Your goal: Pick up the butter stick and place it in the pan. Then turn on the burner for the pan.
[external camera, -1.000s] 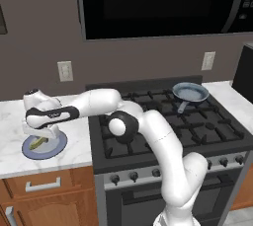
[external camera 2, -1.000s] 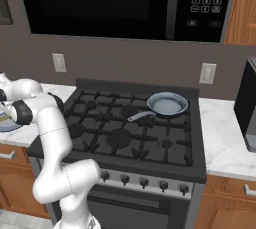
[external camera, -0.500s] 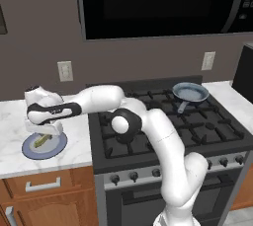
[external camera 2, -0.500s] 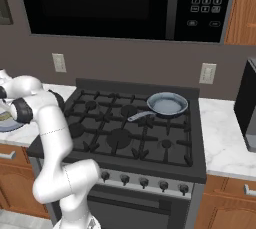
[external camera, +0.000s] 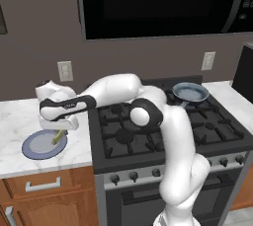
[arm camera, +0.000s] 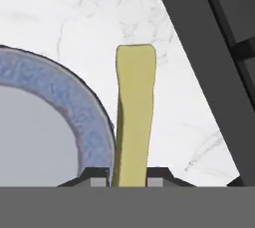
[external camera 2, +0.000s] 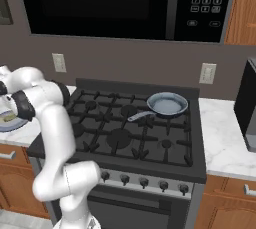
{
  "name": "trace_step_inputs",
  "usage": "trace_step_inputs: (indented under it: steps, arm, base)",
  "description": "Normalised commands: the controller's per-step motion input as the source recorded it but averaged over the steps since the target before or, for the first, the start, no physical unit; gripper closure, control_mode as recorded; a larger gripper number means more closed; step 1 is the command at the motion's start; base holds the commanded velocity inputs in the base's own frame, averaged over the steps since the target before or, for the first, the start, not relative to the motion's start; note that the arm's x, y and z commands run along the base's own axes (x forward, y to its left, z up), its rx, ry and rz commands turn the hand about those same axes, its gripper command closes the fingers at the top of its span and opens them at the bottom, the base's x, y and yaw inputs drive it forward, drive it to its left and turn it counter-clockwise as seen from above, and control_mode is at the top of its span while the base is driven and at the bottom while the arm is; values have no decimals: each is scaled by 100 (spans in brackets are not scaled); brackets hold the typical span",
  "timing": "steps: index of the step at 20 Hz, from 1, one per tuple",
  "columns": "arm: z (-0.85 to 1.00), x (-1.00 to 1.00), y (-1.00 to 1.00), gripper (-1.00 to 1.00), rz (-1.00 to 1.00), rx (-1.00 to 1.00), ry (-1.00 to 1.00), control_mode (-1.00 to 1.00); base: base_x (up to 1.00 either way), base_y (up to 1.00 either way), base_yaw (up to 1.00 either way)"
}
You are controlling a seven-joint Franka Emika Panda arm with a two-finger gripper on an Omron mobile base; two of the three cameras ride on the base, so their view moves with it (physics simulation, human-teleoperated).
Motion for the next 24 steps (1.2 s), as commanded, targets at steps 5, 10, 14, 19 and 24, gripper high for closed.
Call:
trace_step_inputs:
  steps: [5,10,14,19,24]
  arm:
    - [14,-28,-100,100,4,9,-7,-100]
    - [26,-5,-100,100,2,17,-6,-100]
    - [34,-3,-100,100,3,15,-9,-100]
    - [46,-1,-94,100,3,3,0,-100]
    - [44,0,-79,100,5,0,0,-100]
  base:
    - [0,0,0]
    - [0,0,0]
    - [0,0,0]
    - [0,0,0]
    - [0,0,0]
